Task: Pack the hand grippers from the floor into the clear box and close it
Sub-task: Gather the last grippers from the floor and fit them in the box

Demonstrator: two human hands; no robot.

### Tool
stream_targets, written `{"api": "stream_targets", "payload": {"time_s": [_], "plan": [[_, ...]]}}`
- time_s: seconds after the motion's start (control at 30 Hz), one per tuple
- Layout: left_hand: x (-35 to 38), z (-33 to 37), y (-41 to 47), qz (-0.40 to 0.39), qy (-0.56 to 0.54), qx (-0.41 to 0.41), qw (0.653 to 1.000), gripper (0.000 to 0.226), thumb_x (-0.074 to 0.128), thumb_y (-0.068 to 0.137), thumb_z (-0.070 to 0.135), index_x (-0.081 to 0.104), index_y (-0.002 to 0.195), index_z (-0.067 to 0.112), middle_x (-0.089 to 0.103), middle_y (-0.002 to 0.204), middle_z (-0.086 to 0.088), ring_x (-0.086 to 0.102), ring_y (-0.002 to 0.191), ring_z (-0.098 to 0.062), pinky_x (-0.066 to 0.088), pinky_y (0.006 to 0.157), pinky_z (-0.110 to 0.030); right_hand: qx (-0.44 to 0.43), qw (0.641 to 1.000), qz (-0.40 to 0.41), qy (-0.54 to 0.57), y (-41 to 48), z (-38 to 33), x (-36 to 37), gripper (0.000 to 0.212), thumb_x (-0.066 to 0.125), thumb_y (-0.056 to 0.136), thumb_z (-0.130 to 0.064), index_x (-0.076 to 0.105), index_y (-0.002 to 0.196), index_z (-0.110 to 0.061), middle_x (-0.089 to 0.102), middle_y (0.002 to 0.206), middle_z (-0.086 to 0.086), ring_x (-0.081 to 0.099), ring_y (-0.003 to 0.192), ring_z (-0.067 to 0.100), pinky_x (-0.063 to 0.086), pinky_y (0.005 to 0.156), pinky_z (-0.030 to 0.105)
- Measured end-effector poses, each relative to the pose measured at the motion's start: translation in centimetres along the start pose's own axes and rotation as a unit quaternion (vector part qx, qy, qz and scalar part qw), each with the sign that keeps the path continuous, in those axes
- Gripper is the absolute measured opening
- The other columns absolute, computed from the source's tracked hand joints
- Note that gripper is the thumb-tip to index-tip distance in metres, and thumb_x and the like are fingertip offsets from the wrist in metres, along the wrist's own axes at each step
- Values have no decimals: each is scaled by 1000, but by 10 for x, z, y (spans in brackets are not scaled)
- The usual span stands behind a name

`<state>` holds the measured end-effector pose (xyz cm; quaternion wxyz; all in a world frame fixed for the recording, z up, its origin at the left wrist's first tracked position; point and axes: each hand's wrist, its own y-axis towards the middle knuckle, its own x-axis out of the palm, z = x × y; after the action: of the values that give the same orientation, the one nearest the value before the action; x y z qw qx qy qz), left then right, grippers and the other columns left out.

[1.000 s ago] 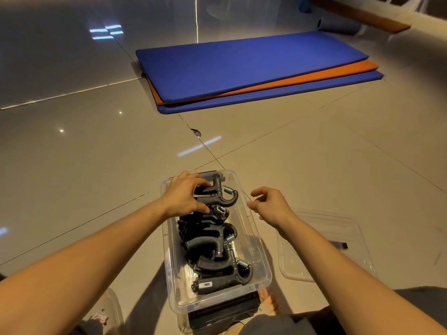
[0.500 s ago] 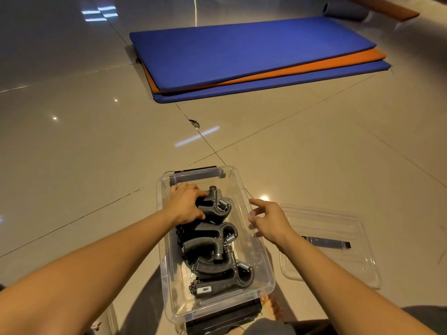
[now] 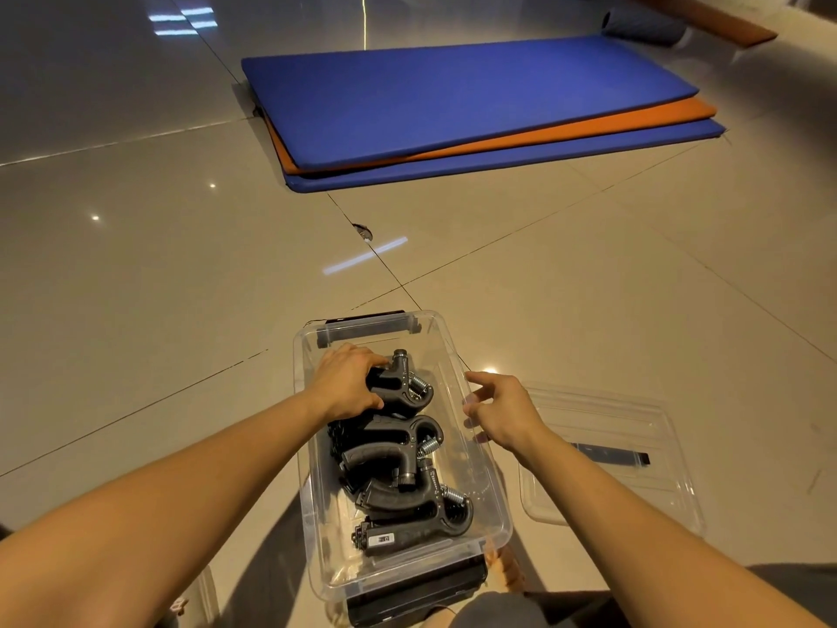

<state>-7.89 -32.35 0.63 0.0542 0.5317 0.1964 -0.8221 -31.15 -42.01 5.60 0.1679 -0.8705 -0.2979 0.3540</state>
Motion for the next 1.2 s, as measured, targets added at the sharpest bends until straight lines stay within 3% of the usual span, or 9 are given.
{"api": "stream_targets", "payload": {"time_s": [0.17, 0.23, 0.3, 0.37, 0.53, 0.7, 0.9, 1.07, 1.2], "plan": [[-22, 5, -17, 48, 4, -9, 999, 66, 80, 81, 37, 54, 142, 28, 57, 142, 4, 42, 135, -20, 34, 113, -42, -32, 996, 20, -77, -8, -18, 0, 63, 72, 90, -11, 49, 149, -18, 66, 106, 4, 64, 98, 23, 52, 90, 35], [-36, 8, -29, 80, -23, -28, 996, 63, 81, 80, 33, 58, 139, 28, 59, 141, 3, 45, 135, -21, 35, 114, -45, -52, 993, 48, -98, -16, -32, -1, 62, 72, 89, -14, 50, 147, -20, 66, 118, 5, 64, 107, 25, 49, 89, 31], [-53, 11, -43, 109, -71, -54, 990, 60, 83, 79, 31, 61, 135, 29, 61, 138, 1, 50, 130, -22, 41, 110, -44, -79, 990, 74, -91, -26, -46, 0, 60, 72, 87, -14, 54, 144, -21, 68, 114, 1, 66, 101, 23, 51, 84, 32], [-71, 11, -61, 124, -129, -70, 981, 56, 83, 79, 30, 64, 131, 28, 61, 133, -1, 55, 120, -21, 48, 102, -39, -102, 989, 83, -72, -40, -61, 4, 63, 73, 85, -14, 54, 144, -22, 66, 122, 4, 65, 105, 23, 54, 91, 38], [-116, 5, -127, 173, -194, -88, 961, 45, 83, 81, 31, 67, 122, 29, 60, 133, 3, 54, 122, -19, 44, 94, -32, -186, 978, 86, -25, -89, -96, 24, 60, 78, 85, -18, 56, 141, -25, 64, 120, -1, 65, 98, 17, 55, 92, 40], [-165, -11, -223, 208, -222, -90, 948, 39, 81, 84, 32, 68, 120, 24, 64, 129, 3, 56, 123, -15, 46, 95, -30, -281, 959, 46, 6, -159, -144, 58, 56, 77, 88, -19, 58, 139, -21, 63, 124, -1, 64, 101, 14, 54, 91, 32], [-209, -49, -383, 258, -223, -158, 927, 37, 82, 82, 34, 74, 113, 18, 71, 107, 3, 65, 100, -12, 55, 84, -27, -400, 916, -28, 18, -258, -192, 120, 43, 73, 91, -20, 62, 132, -22, 64, 117, -4, 62, 94, 5, 49, 73, 17], [-221, -81, -511, 315, -199, -243, 896, 35, 85, 79, 32, 76, 109, 14, 74, 99, -1, 69, 94, -15, 57, 85, -32, -452, 887, -98, 6, -336, -237, 201, 41, 75, 90, -21, 65, 130, -18, 66, 118, 2, 64, 94, 13, 57, 85, 33], [-230, -118, -614, 348, -198, -320, 859, 32, 87, 77, 27, 76, 102, 11, 76, 96, -7, 71, 94, -24, 58, 88, -40, -517, 838, -171, -3, -423, -286, 284, 39, 78, 87, -23, 67, 124, -18, 68, 113, 2, 66, 98, 18, 57, 91, 44]]}}
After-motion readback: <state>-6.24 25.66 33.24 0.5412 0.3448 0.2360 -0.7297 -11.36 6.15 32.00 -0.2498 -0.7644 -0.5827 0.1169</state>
